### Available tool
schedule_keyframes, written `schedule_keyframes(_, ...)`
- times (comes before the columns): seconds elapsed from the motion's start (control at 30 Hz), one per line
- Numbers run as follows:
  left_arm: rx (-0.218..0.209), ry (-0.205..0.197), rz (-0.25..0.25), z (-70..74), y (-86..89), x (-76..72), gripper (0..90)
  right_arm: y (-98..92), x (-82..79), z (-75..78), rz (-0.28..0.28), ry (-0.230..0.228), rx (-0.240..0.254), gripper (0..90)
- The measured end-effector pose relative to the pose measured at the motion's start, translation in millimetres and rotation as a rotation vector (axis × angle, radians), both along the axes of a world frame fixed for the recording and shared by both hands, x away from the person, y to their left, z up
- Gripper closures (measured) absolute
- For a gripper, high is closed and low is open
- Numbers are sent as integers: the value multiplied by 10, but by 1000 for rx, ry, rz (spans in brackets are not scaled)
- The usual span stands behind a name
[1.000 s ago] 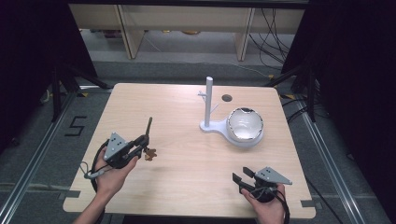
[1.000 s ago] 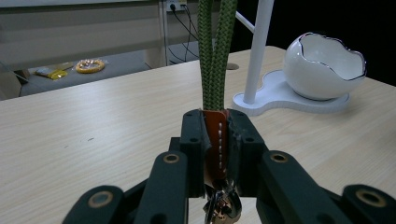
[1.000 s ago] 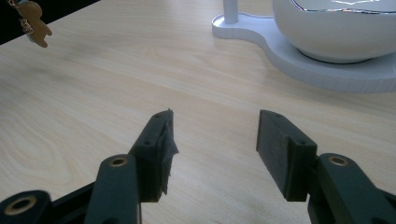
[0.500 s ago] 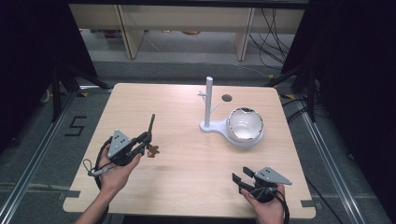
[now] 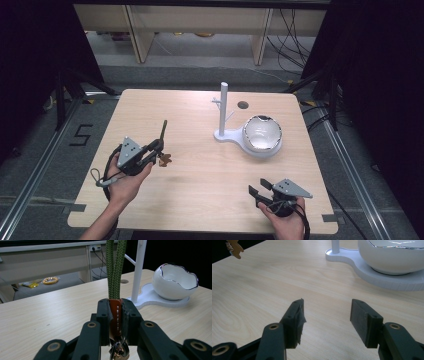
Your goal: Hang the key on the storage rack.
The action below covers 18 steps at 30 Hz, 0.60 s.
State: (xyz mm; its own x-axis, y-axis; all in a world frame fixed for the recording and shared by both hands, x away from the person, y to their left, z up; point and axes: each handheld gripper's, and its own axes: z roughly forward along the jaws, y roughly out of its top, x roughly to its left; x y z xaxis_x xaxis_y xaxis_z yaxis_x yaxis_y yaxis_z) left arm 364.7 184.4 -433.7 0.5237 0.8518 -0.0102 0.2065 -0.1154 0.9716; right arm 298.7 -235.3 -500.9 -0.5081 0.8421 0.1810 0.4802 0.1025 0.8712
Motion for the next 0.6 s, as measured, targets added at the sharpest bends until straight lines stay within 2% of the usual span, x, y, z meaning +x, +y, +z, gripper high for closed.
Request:
schedule_keyframes(0.17,4,-6,-2,13,-30,17,776,18,-21,6,-21,25,18,453)
schedule_keyframes(0.2,7,-6,-5,20,-46,27,776,-3,2,-2,-3,0,-1,453)
schedule_keyframes(0.43,20,-14,-14,52,-101,68,776,-11,-11,11,-8,14,-9,452)
schedule_keyframes(0.47,14,-15,-14,52,-112,74,776,-18,3,3,-1,-5,-21,451)
schedule_keyframes(0.53,20,-15,-15,56,-113,81,776,-17,-12,12,-12,13,-18,451)
schedule_keyframes(0.6,22,-13,-16,58,-125,96,776,-34,2,14,-3,-11,-35,450)
